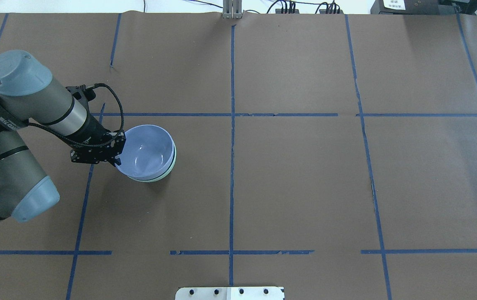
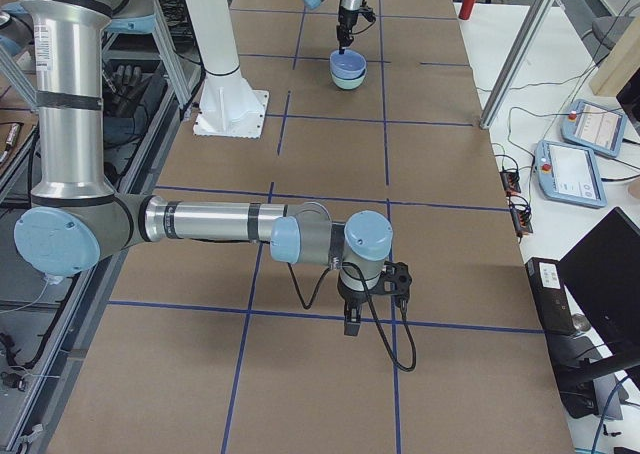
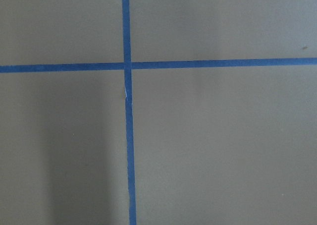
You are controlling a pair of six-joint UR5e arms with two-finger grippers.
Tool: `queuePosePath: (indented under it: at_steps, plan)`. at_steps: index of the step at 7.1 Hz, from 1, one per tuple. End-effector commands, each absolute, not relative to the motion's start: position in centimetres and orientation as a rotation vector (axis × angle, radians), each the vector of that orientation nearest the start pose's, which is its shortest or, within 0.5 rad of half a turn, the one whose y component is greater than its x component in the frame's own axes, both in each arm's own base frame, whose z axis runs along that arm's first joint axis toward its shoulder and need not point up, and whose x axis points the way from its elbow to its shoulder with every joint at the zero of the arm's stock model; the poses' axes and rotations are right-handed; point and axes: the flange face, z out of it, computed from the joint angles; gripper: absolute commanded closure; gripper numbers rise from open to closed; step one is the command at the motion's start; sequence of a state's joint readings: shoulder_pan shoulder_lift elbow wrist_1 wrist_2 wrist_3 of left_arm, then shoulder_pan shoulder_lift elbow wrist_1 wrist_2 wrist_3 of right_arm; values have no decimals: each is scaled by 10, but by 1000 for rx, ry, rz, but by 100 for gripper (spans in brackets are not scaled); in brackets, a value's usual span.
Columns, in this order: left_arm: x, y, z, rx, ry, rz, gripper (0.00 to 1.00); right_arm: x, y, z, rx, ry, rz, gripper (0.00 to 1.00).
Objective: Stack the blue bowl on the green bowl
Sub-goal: 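Lower the blue bowl into the green bowl and open the left gripper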
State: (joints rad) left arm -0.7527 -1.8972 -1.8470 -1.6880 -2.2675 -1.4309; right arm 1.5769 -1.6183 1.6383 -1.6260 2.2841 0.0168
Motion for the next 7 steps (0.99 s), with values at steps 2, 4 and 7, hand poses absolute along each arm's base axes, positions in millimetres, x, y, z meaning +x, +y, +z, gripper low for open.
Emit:
queuePosePath:
  at_steps: [2, 4, 7]
  plan:
    - [385, -454, 340, -309, 903, -315, 100, 72, -468, 658, -37, -713, 35, 0]
    - [387, -456, 346, -314, 892, -317, 100, 71, -468, 658, -37, -713, 33, 0]
    - [387, -457, 346, -314, 891, -320, 11, 71, -468, 658, -38, -713, 35, 0]
